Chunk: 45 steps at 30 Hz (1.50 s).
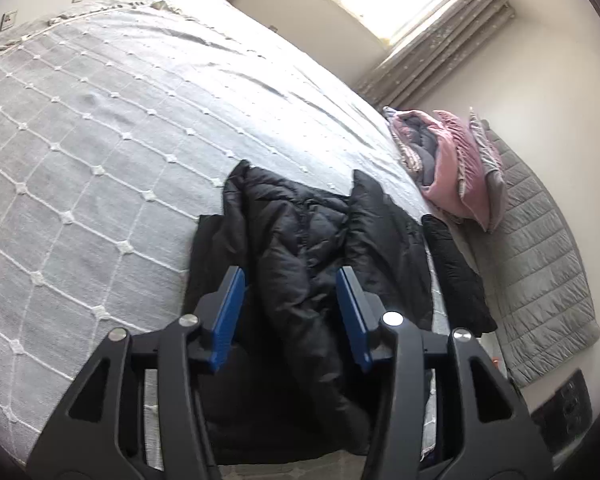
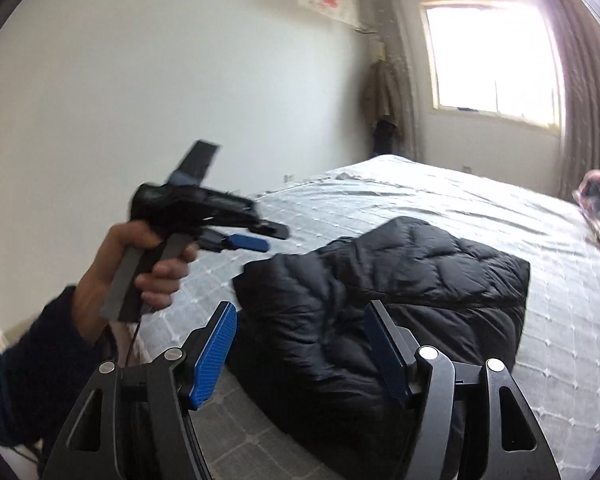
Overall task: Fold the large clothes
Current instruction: 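Fold the lifted end over the jacket with the right gripper while the left gripper holds the bundle, then release the right gripper and press the folded jacket down with both grippers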
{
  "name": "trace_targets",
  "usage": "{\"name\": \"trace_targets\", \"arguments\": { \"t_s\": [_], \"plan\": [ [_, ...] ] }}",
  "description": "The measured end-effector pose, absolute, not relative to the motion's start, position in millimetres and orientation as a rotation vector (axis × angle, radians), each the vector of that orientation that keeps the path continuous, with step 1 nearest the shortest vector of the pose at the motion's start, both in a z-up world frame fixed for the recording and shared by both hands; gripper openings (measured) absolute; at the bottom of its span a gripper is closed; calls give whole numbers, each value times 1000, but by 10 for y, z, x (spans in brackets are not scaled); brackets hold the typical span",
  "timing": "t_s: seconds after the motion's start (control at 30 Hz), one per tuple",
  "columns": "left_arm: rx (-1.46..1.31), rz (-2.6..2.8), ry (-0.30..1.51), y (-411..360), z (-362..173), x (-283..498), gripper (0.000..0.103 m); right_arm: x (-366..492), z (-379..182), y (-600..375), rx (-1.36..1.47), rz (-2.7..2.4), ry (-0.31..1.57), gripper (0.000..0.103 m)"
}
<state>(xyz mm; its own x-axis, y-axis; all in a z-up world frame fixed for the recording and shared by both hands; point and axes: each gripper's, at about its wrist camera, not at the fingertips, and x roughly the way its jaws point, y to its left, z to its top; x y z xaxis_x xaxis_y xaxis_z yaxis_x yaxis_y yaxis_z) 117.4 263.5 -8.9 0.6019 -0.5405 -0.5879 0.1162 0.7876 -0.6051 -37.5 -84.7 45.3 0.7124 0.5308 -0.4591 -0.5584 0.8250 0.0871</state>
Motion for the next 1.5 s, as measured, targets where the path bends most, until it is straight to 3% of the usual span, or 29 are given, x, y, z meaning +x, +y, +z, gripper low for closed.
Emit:
{"name": "trace_targets", "arguments": {
  "t_s": [0.03, 0.07, 0.17, 0.6, 0.73, 0.93, 1.2, 1.5],
  "plan": [
    [-549, -423, 842, 2577, -53, 1181, 53, -240, 423, -965, -18, 565, 518, 57],
    [-535, -426, 844, 2522, -24, 1191, 53, -95, 355, -1053, 12, 525, 561, 41],
    [-458, -389, 862, 2314, 55, 1300, 53, 144, 44, -991, 10, 503, 658, 30],
    [-254, -297, 844, 1726, 58, 1241, 54, 221, -858, -84, -164, 587, 820, 29],
    [-234, -185, 911, 1738, -292, 1432, 56, 212, -808, -130, -134, 599, 850, 30],
    [-311, -208, 936, 1934, -460, 1463, 57, 288, -240, -592, -75, 558, 804, 30],
    [-225, -172, 925, 1890, -513, 1485, 64, 1319, 39, -1180, 43, 327, 843, 30],
    [-163, -175, 938, 1898, -610, 1519, 64, 1948, -538, -658, -49, 303, 985, 30]
  ]
}}
